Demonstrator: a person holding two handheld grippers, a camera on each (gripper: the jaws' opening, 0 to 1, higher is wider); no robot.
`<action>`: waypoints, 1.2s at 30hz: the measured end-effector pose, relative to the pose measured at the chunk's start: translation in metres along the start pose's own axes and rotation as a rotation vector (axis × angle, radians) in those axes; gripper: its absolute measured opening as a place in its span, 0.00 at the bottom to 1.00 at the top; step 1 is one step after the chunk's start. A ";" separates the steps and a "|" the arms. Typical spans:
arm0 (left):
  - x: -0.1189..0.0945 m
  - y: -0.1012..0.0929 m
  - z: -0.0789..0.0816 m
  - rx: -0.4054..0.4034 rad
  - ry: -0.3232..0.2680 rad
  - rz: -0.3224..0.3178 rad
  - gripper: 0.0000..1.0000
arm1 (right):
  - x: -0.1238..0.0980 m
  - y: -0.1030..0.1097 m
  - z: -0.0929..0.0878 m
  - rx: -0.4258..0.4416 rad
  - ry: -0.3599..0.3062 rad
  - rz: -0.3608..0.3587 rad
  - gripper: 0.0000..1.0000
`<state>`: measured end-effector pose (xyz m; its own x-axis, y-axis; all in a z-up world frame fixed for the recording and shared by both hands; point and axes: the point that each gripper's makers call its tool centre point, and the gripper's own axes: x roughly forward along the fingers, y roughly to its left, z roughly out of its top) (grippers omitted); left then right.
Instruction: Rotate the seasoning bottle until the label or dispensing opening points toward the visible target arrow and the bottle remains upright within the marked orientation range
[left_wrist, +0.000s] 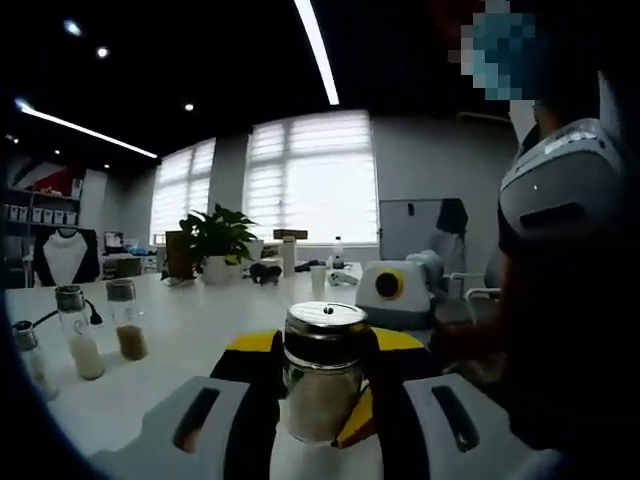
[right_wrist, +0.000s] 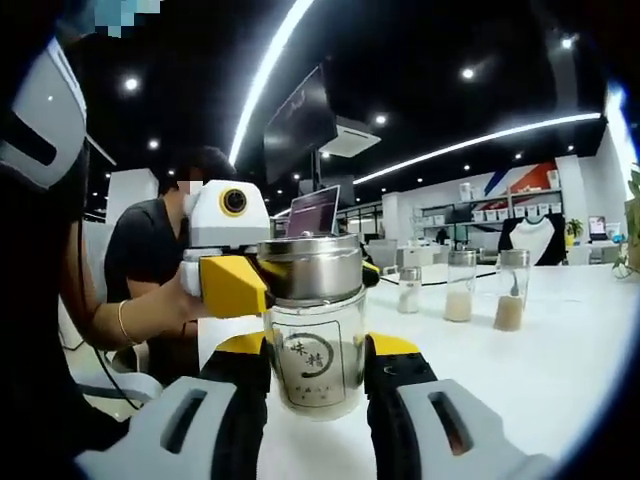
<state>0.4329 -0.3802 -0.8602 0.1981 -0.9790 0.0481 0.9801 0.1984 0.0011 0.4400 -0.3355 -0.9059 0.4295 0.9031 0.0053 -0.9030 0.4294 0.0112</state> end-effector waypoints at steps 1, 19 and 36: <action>0.000 0.000 0.000 0.001 0.000 -0.004 0.35 | 0.000 0.000 0.000 -0.002 0.000 0.000 0.35; -0.001 0.020 0.000 0.011 -0.023 0.099 0.35 | 0.004 -0.019 0.000 -0.003 -0.011 -0.087 0.33; -0.002 0.057 0.008 0.105 -0.064 0.392 0.35 | 0.020 -0.054 0.007 -0.066 -0.025 -0.355 0.32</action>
<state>0.4883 -0.3667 -0.8525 0.5522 -0.8240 0.1267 0.8234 0.5629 0.0720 0.4973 -0.3400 -0.8998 0.7160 0.6972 0.0366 -0.6956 0.7169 -0.0475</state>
